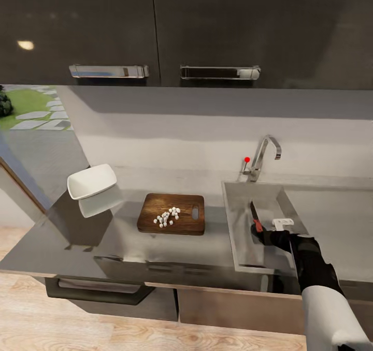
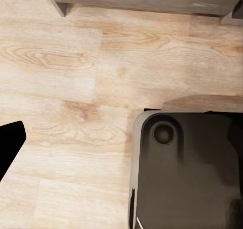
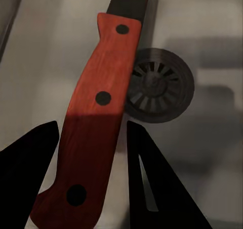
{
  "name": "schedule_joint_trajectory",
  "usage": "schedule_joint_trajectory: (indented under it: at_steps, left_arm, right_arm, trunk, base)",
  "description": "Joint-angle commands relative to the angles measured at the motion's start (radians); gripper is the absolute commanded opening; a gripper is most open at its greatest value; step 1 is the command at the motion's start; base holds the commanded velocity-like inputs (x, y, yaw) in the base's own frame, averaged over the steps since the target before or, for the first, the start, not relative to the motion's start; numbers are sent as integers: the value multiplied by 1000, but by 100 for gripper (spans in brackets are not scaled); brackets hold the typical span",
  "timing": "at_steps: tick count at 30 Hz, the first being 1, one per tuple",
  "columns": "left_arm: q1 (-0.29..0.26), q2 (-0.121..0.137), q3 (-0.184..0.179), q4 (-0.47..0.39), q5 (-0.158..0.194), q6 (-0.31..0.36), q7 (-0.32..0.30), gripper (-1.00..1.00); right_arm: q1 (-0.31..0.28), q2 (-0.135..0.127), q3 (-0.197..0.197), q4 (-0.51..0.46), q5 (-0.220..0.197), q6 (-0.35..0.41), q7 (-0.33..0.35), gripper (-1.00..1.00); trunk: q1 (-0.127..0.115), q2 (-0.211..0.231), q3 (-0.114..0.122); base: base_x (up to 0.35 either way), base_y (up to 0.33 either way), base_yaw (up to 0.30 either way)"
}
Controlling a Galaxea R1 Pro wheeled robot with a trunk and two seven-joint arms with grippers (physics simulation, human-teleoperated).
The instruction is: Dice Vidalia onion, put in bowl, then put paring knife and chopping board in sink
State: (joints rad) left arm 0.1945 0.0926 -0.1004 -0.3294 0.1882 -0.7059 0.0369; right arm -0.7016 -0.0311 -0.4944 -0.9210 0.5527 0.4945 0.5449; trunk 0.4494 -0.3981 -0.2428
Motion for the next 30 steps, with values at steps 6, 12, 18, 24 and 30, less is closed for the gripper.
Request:
schedule_joint_trajectory:
  at_steps: [6, 12, 18, 24, 30]
  left_arm:
    - [0, 1, -8, -2, 8, -1, 3, 100]
    - [0, 1, -8, -2, 8, 0, 3, 100]
    - [0, 1, -8, -1, 8, 0, 3, 100]
    - [0, -8, -8, 8, 8, 0, 3, 100]
    - [0, -10, -8, 24, 8, 0, 3, 100]
  right_arm:
    - [-1, 0, -3, 1, 9, 1, 9, 100]
    - [-1, 0, -3, 1, 9, 1, 10, 100]
    - [-1, 0, -4, -7, 9, 4, 15, 100]
    - [-1, 3, 0, -170, 7, 79, 26, 100]
    - [-1, 9, 5, -441, 5, 306, 37, 100]
  trunk:
    - [1, -2, -2]
    - [1, -2, -2]
    - [1, -2, -2]
    - [1, -2, -2]
    - [1, -2, -2]
  base:
    - [0, 0, 0]
    - [0, 0, 0]
    - [0, 0, 0]
    - [0, 0, 0]
    - [0, 0, 0]
